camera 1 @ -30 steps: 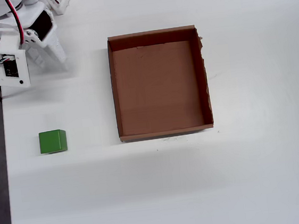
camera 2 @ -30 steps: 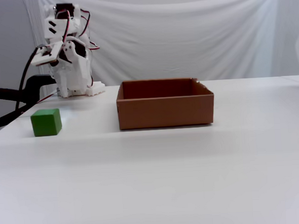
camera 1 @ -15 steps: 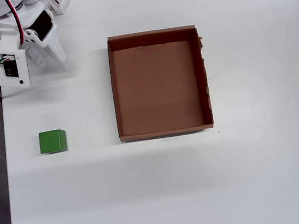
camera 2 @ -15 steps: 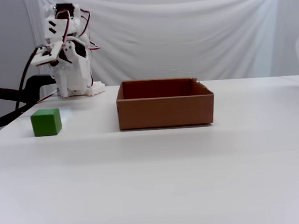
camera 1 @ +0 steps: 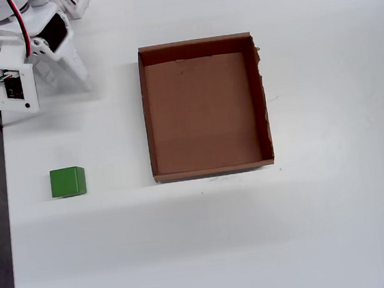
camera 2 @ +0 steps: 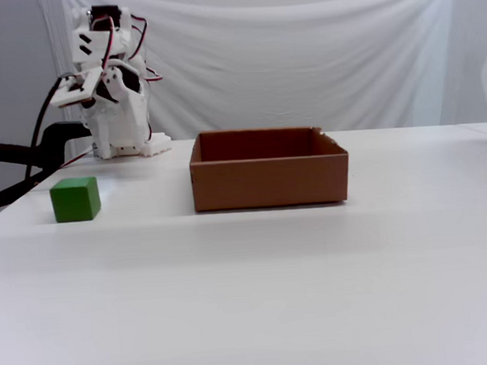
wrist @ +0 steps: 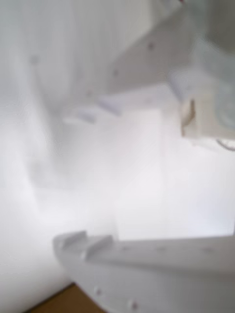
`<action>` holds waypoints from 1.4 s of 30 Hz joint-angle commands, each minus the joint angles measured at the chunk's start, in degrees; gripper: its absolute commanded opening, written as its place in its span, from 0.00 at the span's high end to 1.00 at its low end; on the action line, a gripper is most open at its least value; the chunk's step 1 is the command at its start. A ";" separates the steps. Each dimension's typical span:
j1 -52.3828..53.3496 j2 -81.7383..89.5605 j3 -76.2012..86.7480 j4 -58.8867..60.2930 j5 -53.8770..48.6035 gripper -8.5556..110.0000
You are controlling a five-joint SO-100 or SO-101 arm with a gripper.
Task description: Grasp a green cube and put it in a box.
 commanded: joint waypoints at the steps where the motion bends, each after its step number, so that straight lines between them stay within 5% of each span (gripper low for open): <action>1: 1.05 -0.53 -0.26 0.00 0.26 0.71; 10: 3.25 -3.87 -4.66 -2.81 -0.44 0.67; 26: 6.77 -56.51 -47.37 -7.65 -10.20 0.61; 42: 8.79 -87.01 -72.86 -11.51 -17.14 0.58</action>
